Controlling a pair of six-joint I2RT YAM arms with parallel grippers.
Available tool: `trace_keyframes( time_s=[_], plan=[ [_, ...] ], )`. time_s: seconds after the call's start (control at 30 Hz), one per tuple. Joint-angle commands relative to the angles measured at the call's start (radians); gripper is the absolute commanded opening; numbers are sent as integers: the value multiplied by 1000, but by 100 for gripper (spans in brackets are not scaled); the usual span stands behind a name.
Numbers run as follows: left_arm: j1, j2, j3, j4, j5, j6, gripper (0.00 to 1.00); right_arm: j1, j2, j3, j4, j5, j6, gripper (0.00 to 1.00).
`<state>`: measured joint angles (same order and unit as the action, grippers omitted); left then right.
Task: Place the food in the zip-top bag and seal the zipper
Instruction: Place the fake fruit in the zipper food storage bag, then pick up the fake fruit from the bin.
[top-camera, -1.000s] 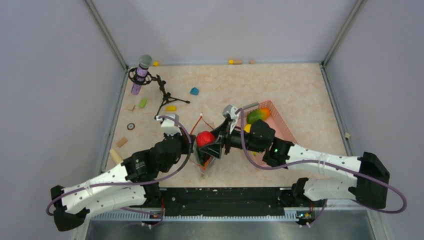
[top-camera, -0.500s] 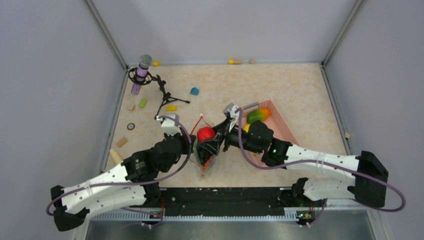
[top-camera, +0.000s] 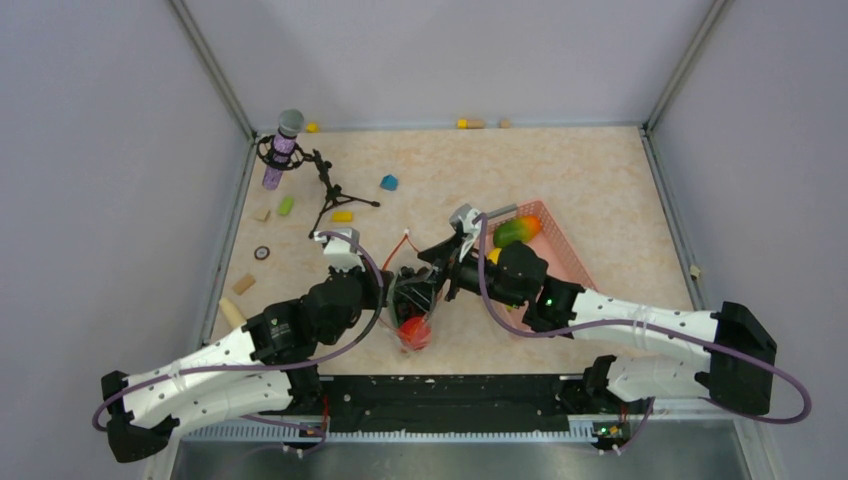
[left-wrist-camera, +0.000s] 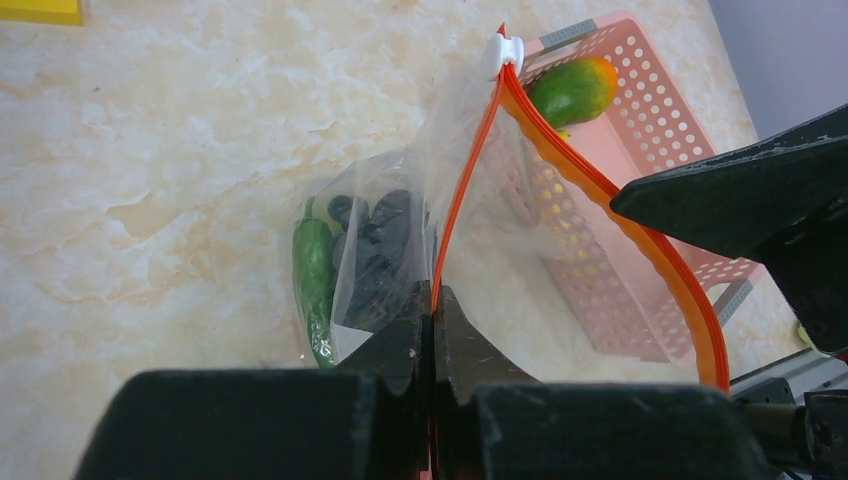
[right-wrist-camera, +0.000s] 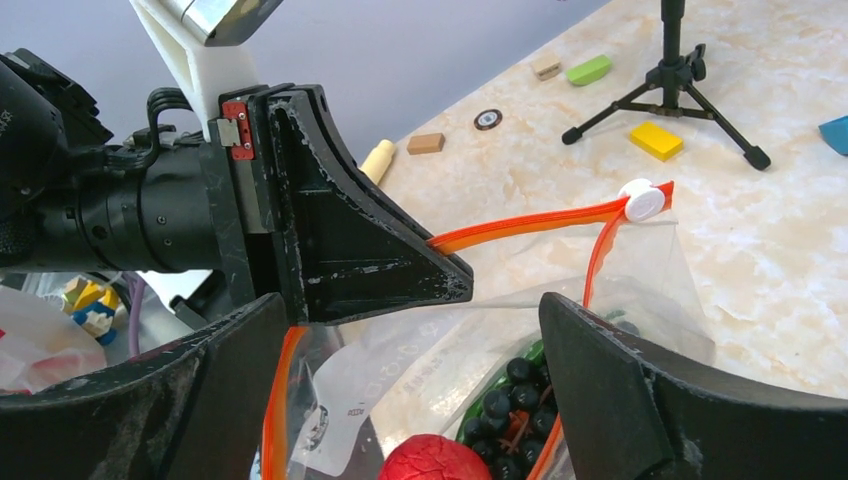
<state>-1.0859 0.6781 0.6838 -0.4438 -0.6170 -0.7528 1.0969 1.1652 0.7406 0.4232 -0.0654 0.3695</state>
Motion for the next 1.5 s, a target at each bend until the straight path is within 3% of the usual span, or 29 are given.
trace_keyframes(
  time_s=[0.0, 0.27, 0.53, 0.6, 0.8, 1.0, 1.13, 1.47],
  plan=[
    [4, -15, -7, 50, 3, 9, 0, 13, -33, -6, 55, 28, 22, 98],
    [4, -5, -6, 53, 8, 12, 0, 13, -73, -8, -3, 155, 65, 99],
    [4, -3, -7, 55, 6, 13, 0, -7, -153, -8, -262, 696, 239, 99],
    [4, -1, -8, 55, 0, 12, 0, -57, -164, -14, -327, 678, 293, 99],
    [3, 17, -5, 56, -6, 15, 0, -301, -134, -68, -416, 433, 428, 99],
    [3, 31, 1, 47, -25, 16, 0, -404, -54, -29, -569, 535, 485, 99],
    [3, 27, 2, 43, -27, 17, 0, -426, 27, 35, -684, 589, 518, 99],
    [4, 23, 2, 41, -29, 16, 0, -436, 273, 158, -739, 531, 517, 99]
  ],
)
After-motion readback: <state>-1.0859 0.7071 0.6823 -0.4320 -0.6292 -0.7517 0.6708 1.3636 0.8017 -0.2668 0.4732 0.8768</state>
